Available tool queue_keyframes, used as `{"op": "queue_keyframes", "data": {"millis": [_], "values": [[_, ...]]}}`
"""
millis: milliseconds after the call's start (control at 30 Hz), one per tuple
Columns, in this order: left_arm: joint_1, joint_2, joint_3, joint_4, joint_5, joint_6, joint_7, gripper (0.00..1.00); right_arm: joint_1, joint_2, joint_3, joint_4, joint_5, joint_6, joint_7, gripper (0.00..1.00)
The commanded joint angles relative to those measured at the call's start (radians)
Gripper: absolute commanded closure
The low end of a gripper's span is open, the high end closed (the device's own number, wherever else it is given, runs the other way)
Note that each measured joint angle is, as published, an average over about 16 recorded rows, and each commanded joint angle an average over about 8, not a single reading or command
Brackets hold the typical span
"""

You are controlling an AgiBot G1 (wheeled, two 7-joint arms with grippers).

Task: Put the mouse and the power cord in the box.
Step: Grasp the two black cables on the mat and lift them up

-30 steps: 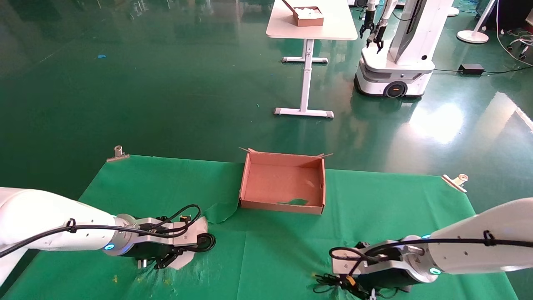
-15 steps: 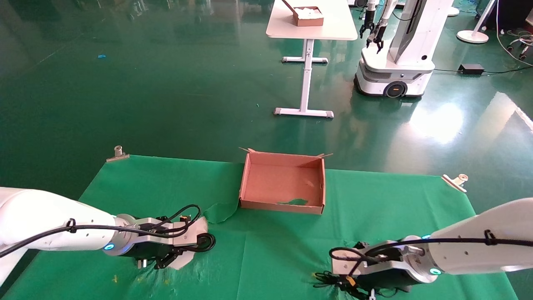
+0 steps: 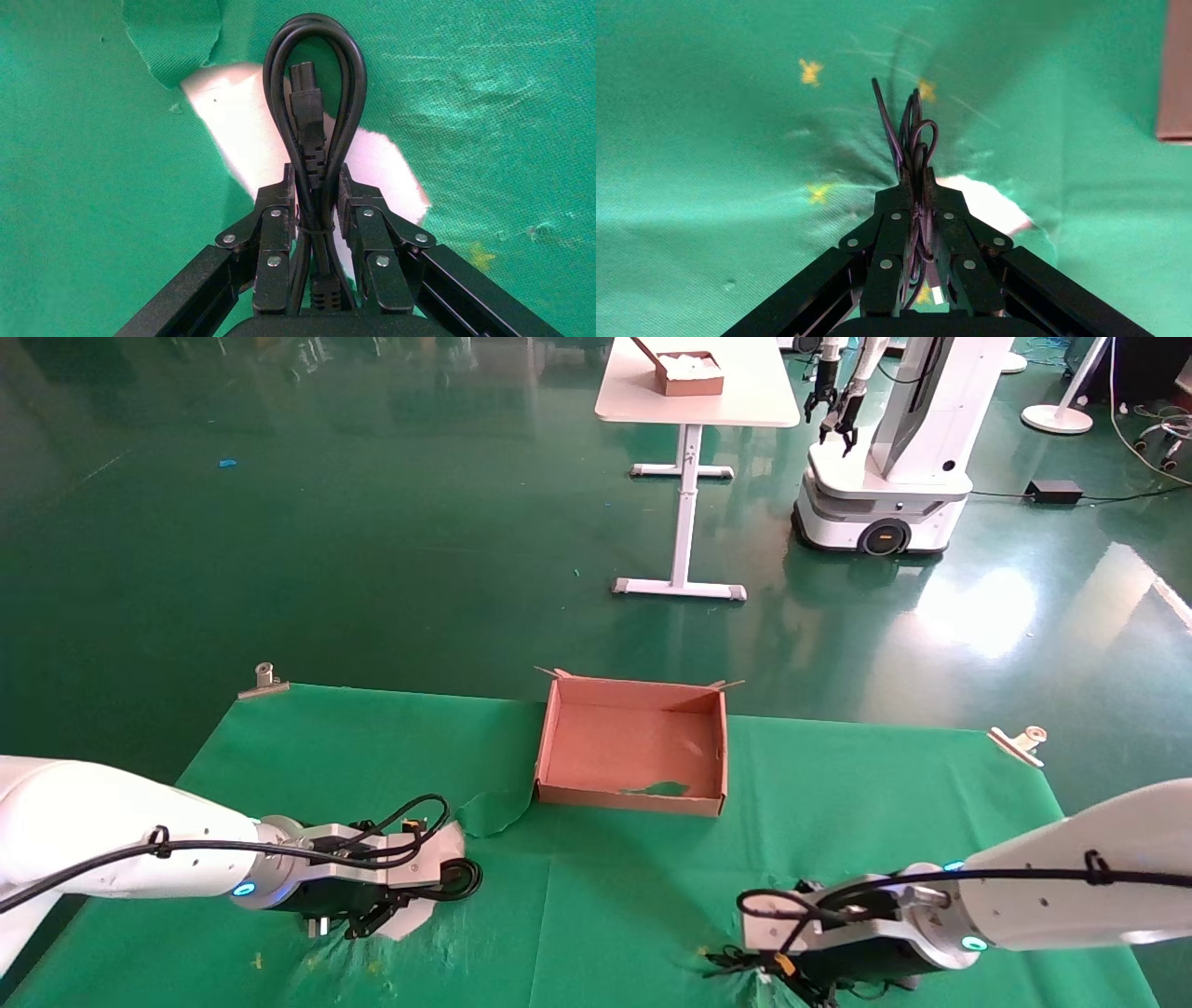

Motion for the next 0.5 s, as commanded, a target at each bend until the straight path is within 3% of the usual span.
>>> {"op": "queue_keyframes", "data": {"millis": [33,267,500], "values": [[0.0,0.0,0.0,0.0,0.0,0.0,0.0,1.0,0.002,0.002,0.003,0.001,0.0,0.004,0.003,1.0],[-0.019,-0.008,-0.014,-0.016,-0.018,0.006,-0.002,1.0,0.055,0.054,0.084,0.008,0.091,-0.007,0.111,1.0],[-0.087,-0.055,-0.07,-0.102,-0.106,0.062,-0.021,1.0,0.081,0.15,0.147,0.102,0.152,-0.036,0.221,1.0]]}}
